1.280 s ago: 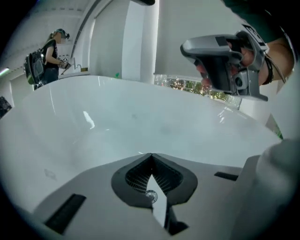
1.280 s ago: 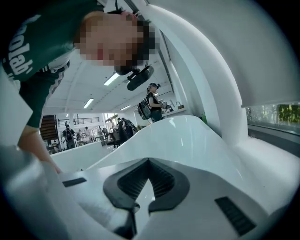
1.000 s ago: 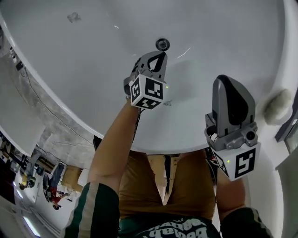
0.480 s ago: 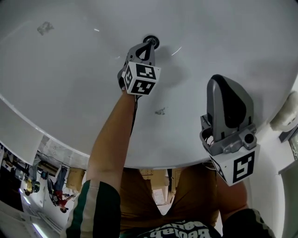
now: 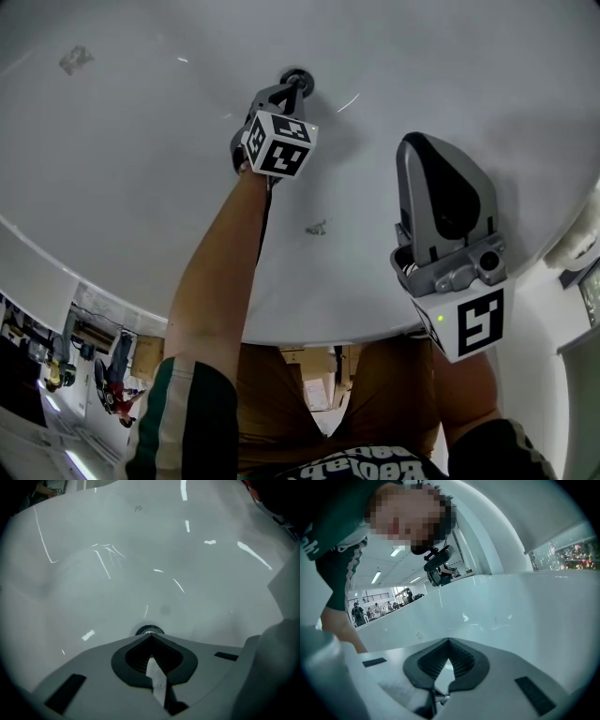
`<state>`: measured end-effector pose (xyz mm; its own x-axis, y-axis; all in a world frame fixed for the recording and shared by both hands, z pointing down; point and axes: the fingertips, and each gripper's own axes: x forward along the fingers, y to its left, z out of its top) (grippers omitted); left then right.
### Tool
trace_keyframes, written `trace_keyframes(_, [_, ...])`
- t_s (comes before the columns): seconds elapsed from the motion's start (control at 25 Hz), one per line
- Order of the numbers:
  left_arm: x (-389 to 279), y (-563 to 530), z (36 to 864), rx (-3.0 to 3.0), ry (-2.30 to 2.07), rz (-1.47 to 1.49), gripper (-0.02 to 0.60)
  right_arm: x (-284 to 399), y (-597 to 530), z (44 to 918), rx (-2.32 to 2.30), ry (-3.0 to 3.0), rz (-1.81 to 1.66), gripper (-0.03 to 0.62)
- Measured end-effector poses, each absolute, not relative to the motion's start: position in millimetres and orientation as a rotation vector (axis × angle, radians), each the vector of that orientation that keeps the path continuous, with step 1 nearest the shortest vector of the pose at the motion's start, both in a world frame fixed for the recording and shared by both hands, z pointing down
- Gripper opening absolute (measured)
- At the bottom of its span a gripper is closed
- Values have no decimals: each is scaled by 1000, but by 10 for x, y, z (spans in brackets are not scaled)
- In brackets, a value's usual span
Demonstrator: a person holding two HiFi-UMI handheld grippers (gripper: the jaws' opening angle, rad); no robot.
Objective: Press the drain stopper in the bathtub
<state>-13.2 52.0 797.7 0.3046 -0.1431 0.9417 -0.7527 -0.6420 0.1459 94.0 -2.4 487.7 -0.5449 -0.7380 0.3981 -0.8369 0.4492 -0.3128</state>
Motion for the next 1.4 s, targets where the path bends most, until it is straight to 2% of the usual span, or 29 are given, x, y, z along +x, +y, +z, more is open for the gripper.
trace_keyframes(0.36, [-400, 528, 8364, 1930, -763, 1351, 5, 471, -216, 5356, 1240, -2437, 700, 12])
trace_keyframes(0.88, [-114, 594, 8343, 1887, -720, 1401, 5, 430, -37, 5507, 1055, -2413, 732, 12])
trace_keyframes(1.4, [-76, 564, 8369, 1831, -667, 1512, 8, 421, 15, 5538, 1059, -2417, 803, 12])
